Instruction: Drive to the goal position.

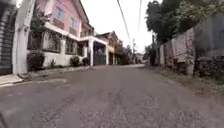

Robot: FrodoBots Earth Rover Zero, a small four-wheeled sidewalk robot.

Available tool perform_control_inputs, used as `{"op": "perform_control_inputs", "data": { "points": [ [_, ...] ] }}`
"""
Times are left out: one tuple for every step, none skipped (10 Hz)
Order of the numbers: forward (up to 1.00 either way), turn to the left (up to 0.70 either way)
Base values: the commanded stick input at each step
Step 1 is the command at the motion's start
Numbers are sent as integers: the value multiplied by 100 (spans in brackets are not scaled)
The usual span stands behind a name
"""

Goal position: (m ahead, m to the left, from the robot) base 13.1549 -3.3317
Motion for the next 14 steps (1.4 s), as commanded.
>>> {"op": "perform_control_inputs", "data": {
  "points": [
    [85, 9],
    [85, 9],
    [85, 9],
    [85, 8],
    [85, -13],
    [85, -25],
    [85, -25],
    [85, -25],
    [85, -25],
    [85, -25],
    [85, -25],
    [85, -25],
    [85, -25],
    [85, 9]
  ]
}}
